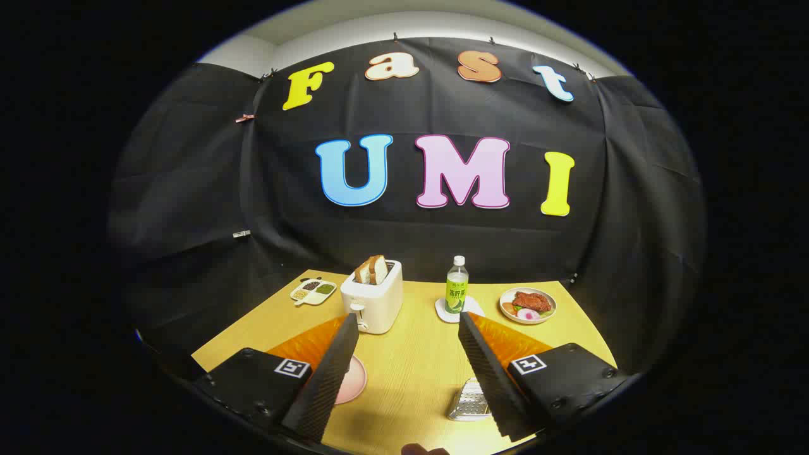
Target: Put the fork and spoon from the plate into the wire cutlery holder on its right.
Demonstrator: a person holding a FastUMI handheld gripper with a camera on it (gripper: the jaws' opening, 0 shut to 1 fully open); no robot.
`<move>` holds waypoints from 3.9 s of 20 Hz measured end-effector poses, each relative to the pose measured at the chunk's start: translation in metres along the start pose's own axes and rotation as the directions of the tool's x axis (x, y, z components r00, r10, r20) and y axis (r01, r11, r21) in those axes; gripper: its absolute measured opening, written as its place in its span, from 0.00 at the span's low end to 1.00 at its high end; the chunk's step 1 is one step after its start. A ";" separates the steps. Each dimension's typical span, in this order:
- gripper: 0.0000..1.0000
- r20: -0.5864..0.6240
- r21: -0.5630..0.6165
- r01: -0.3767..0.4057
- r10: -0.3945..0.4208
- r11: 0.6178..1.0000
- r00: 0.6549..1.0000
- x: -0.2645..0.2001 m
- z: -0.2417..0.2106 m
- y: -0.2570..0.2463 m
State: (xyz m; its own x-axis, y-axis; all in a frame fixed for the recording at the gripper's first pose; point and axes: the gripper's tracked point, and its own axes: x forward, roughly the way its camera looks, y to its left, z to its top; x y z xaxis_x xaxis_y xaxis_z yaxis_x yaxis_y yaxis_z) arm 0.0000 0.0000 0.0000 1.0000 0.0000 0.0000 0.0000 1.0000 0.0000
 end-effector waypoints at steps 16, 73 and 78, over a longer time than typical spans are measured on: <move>0.99 -0.035 0.005 0.011 -0.011 1.000 0.999 -0.002 -0.012 0.002; 0.10 -0.869 0.051 -0.181 0.132 0.982 0.476 0.107 -0.296 0.142; 0.10 -0.840 0.098 -0.196 0.187 0.976 0.509 0.092 -0.259 0.128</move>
State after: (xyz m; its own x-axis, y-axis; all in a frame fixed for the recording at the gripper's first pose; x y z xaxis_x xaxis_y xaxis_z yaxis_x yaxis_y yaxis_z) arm 0.0917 0.1284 -0.2589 0.5094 0.1866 -0.8400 -0.1963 0.9757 0.0977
